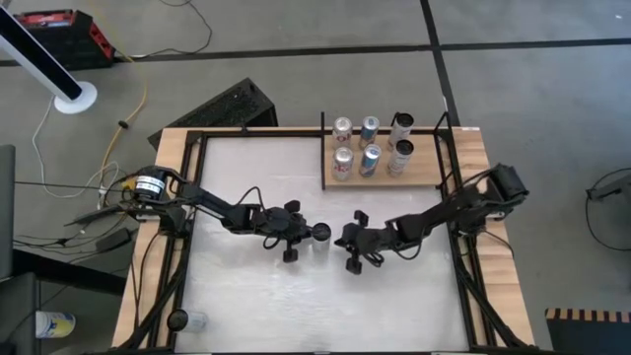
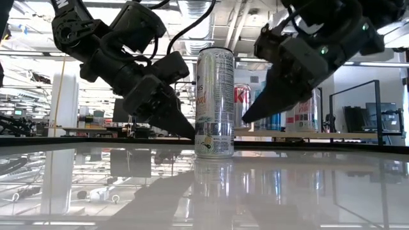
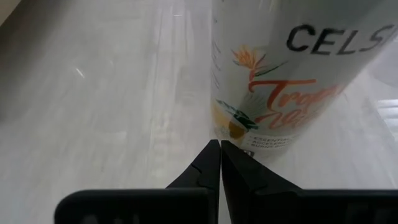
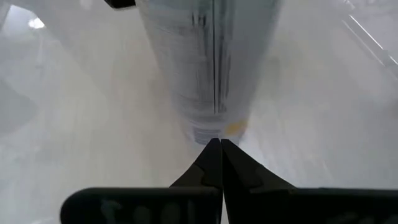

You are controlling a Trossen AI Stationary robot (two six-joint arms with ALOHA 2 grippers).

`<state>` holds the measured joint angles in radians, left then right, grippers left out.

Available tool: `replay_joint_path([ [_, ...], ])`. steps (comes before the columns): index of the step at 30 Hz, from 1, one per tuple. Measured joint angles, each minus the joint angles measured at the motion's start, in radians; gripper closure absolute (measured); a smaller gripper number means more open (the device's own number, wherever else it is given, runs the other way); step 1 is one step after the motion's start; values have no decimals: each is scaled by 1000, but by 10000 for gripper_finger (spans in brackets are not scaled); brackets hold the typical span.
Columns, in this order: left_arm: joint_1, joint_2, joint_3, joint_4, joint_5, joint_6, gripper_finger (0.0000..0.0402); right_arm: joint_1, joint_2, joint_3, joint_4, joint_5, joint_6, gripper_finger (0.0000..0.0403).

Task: Place canned beverage on shelf
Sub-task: Put the top white-yellow soda can on the shelf

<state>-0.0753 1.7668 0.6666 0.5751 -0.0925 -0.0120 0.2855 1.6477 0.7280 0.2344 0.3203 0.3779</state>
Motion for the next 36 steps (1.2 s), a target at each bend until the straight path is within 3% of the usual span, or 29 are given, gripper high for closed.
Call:
replay_joint_path([
  [4, -3, 0, 0, -4, 18, 11, 401, 0, -76, 0, -103, 0, 32, 382],
  [6, -3, 0, 0, -4, 30, 16, 401, 4, -98, 0, -104, -48, 40, 382],
  [12, -3, 0, 0, -2, 13, 30, 401, 36, -38, 1, 174, -216, -23, 382],
  [17, 0, 0, 0, 11, -32, 35, 401, 21, 61, 7, 280, -211, -35, 382],
  [22, 1, 0, 0, 30, -39, 31, 401, -8, 141, 41, 276, -181, -12, 382],
  [36, -8, 0, 0, 41, 9, 15, 401, -30, 109, 51, 65, -161, -11, 382],
])
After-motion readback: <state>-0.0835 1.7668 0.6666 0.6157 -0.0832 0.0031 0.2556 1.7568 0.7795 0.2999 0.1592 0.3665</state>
